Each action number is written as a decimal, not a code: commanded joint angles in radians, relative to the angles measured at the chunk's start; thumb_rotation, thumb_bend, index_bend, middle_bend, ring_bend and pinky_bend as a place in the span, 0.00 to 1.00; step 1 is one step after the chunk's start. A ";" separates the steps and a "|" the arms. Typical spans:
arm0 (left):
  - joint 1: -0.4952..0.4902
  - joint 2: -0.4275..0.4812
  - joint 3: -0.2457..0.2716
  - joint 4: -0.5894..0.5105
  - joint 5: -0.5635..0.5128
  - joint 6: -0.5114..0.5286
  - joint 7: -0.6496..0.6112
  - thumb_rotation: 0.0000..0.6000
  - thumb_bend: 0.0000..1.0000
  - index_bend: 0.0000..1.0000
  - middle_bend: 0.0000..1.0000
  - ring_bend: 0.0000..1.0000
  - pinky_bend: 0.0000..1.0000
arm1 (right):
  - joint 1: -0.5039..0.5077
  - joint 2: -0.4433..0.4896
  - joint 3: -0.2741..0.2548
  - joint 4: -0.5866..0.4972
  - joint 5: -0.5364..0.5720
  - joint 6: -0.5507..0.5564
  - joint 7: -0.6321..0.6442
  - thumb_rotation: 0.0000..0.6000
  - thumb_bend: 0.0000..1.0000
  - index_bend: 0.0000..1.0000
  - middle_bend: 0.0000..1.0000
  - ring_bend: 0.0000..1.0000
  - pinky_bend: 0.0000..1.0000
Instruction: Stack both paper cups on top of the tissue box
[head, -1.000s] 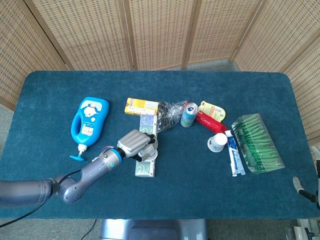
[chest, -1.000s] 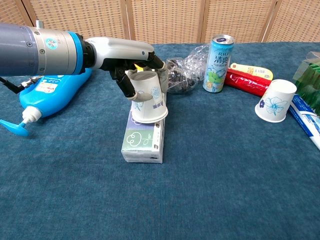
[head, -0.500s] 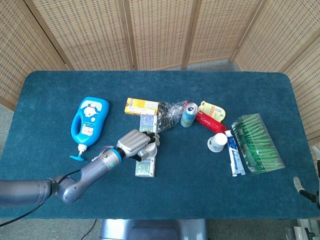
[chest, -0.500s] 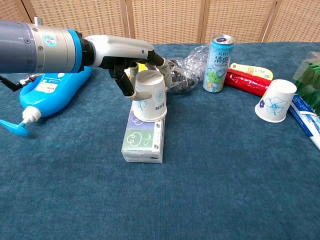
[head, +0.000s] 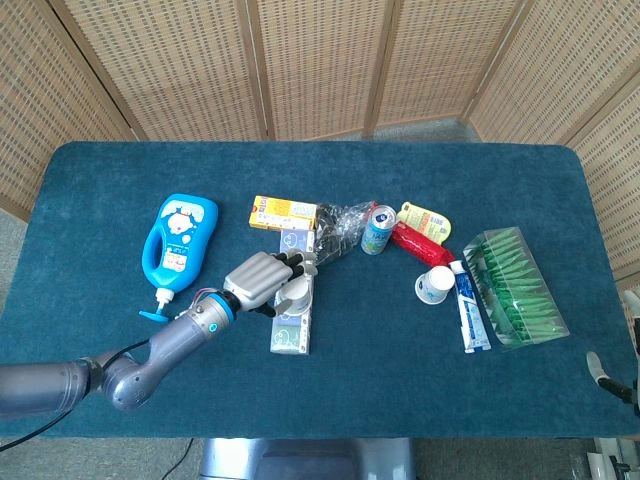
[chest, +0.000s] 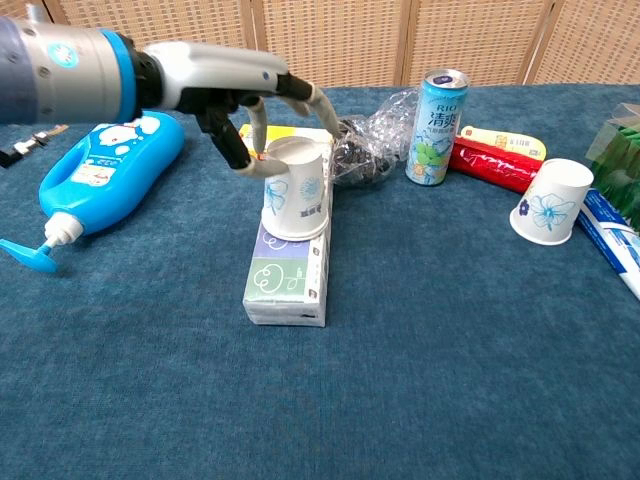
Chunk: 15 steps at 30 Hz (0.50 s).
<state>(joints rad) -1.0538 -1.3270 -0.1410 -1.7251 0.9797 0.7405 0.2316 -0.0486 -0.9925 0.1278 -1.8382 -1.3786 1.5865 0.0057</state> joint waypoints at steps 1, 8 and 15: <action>0.015 0.023 -0.003 -0.020 0.011 0.018 -0.010 1.00 0.48 0.16 0.08 0.08 0.35 | 0.003 -0.001 0.001 -0.004 0.000 -0.003 -0.007 1.00 0.35 0.00 0.00 0.00 0.07; 0.051 0.070 -0.017 -0.058 0.039 0.064 -0.043 1.00 0.48 0.11 0.02 0.00 0.30 | 0.014 0.003 0.002 -0.018 0.003 -0.018 -0.030 1.00 0.35 0.00 0.00 0.00 0.07; 0.123 0.143 -0.036 -0.125 0.119 0.152 -0.111 1.00 0.48 0.08 0.00 0.00 0.21 | 0.066 0.018 0.010 -0.037 0.004 -0.088 -0.081 1.00 0.34 0.00 0.00 0.00 0.07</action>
<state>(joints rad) -0.9479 -1.2020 -0.1717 -1.8325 1.0807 0.8744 0.1363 0.0039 -0.9781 0.1339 -1.8699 -1.3741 1.5123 -0.0629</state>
